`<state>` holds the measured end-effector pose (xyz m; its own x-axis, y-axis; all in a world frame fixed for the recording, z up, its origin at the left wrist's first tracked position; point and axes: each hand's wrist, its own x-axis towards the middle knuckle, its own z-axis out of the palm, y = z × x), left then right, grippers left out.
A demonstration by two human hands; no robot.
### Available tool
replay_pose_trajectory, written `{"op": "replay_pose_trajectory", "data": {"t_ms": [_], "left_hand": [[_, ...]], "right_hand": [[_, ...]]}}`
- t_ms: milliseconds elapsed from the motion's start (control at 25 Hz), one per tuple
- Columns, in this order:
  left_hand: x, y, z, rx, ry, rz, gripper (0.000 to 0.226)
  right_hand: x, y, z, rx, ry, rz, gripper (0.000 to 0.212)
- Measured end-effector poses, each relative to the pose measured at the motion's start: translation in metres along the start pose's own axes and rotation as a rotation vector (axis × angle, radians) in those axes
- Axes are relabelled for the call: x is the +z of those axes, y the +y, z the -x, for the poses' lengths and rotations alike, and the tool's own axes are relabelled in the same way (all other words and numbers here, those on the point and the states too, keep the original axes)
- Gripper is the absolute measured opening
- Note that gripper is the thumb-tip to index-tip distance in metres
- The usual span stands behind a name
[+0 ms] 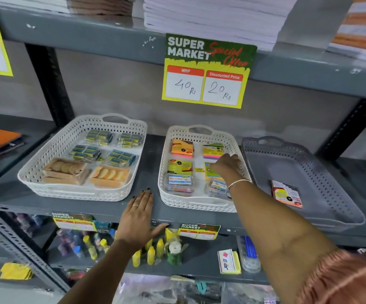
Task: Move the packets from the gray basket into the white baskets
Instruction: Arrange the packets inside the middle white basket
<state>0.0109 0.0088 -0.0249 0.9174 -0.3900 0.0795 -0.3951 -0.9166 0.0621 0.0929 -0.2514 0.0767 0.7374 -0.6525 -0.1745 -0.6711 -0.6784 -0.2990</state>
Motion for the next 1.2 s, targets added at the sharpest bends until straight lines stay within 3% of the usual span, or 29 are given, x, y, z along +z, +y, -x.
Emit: {"op": "replay_pose_trajectory", "data": {"t_ms": [200, 360, 520, 680, 880, 1200], "left_hand": [[-0.001, -0.001, 0.003, 0.007, -0.017, 0.03, 0.1], [-0.016, 0.002, 0.002, 0.036, 0.138, 0.06, 0.102], [-0.044, 0.026, -0.017, 0.126, 0.206, 0.032, 0.099], [-0.051, 0.042, -0.027, 0.146, 0.171, 0.009, 0.096], [-0.053, 0.037, -0.027, 0.172, 0.118, -0.036, 0.097], [-0.051, 0.04, -0.025, 0.154, 0.155, -0.042, 0.1]], "right_hand": [[-0.038, 0.025, -0.002, -0.072, 0.198, -0.086, 0.044], [-0.071, 0.075, -0.016, 0.009, 0.279, -0.095, 0.038], [-0.068, 0.132, -0.031, 0.201, 0.162, 0.107, 0.054], [-0.043, 0.164, -0.035, 0.302, 0.049, 0.076, 0.081], [-0.029, 0.171, -0.041, 0.322, 0.047, 0.062, 0.068], [-0.052, 0.155, -0.033, 0.307, 0.121, -0.107, 0.08]]}}
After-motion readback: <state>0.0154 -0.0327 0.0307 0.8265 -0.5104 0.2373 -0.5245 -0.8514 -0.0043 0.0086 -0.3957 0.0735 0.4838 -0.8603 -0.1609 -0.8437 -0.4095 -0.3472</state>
